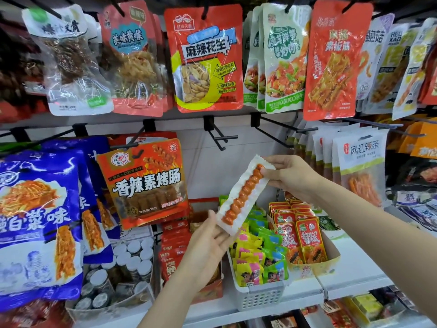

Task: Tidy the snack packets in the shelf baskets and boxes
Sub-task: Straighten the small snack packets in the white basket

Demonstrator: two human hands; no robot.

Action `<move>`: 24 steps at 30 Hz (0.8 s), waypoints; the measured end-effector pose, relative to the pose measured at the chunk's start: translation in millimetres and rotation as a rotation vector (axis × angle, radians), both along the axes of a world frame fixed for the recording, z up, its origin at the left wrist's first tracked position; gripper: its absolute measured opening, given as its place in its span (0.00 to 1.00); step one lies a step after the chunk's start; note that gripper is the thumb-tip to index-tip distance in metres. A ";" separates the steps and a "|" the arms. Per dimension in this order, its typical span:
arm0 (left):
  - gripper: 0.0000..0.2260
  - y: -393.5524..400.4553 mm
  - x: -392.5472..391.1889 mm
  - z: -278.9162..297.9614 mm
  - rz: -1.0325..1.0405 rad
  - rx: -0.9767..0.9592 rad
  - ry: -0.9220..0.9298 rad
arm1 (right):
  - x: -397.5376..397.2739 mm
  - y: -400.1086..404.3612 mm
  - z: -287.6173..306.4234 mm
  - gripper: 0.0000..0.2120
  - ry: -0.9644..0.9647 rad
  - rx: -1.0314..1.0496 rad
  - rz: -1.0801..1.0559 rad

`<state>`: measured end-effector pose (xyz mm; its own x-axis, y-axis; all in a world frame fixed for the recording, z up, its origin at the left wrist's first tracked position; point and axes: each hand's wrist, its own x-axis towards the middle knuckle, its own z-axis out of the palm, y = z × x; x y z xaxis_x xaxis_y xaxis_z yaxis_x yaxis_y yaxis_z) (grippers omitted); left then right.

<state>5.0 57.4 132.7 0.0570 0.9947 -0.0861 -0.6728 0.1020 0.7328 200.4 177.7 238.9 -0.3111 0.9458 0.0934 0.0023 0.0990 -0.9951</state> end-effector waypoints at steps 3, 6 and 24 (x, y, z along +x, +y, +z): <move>0.24 3.2 0.4 2.6 -0.127 -0.133 -0.204 | -0.4 1.4 -0.6 0.10 0.095 0.016 0.072; 0.19 6.3 -0.4 5.4 -0.093 -0.124 -0.300 | 2.3 2.9 -2.5 0.10 0.136 0.039 0.148; 0.25 47.4 -14.8 -18.2 0.468 0.263 0.876 | 7.8 23.8 -2.3 0.11 -0.436 0.217 -0.178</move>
